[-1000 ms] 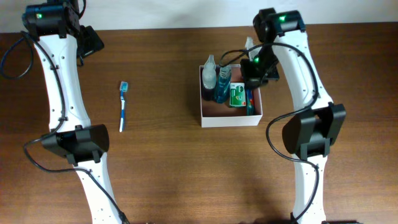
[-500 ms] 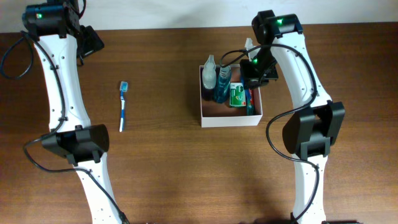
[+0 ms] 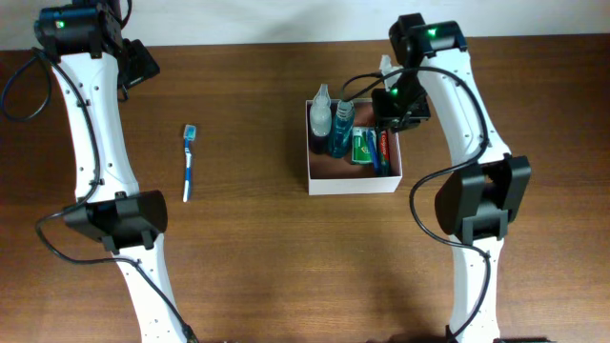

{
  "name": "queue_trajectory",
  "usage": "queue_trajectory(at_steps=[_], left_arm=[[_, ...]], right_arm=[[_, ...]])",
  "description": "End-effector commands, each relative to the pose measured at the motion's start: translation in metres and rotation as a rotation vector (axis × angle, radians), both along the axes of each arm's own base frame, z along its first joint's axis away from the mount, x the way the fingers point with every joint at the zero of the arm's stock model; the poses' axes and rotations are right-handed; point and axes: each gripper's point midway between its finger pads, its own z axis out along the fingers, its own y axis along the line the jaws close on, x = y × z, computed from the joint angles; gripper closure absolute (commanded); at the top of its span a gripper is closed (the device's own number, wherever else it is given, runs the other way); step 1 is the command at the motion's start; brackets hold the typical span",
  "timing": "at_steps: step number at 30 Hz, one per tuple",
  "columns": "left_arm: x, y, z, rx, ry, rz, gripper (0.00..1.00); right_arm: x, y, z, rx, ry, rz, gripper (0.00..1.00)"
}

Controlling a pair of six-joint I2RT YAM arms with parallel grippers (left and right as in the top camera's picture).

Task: Pack container
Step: 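Withdraw the right arm to the far right edge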

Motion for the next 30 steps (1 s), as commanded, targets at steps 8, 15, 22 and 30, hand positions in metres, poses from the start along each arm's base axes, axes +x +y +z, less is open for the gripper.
queue_trajectory(at_steps=[8,15,22,30], left_arm=[[-0.003,0.001,0.011,-0.002,-0.025,0.012,0.01],[-0.003,0.001,0.011,-0.002,-0.025,0.012,0.01],[-0.003,0.000,0.010,-0.005,-0.025,0.011,0.01],[0.001,-0.032,0.005,-0.139,-0.014,-0.139,0.00]], right_arm=[[0.024,-0.077,0.080,-0.004,-0.212,-0.162,0.54],[0.019,-0.159,0.090,-0.043,-0.232,-0.320,0.24],[-0.001,-0.246,0.085,-0.154,-0.212,-0.489,0.01],[-0.030,-0.314,0.084,-0.169,-0.196,-0.646,0.01]])
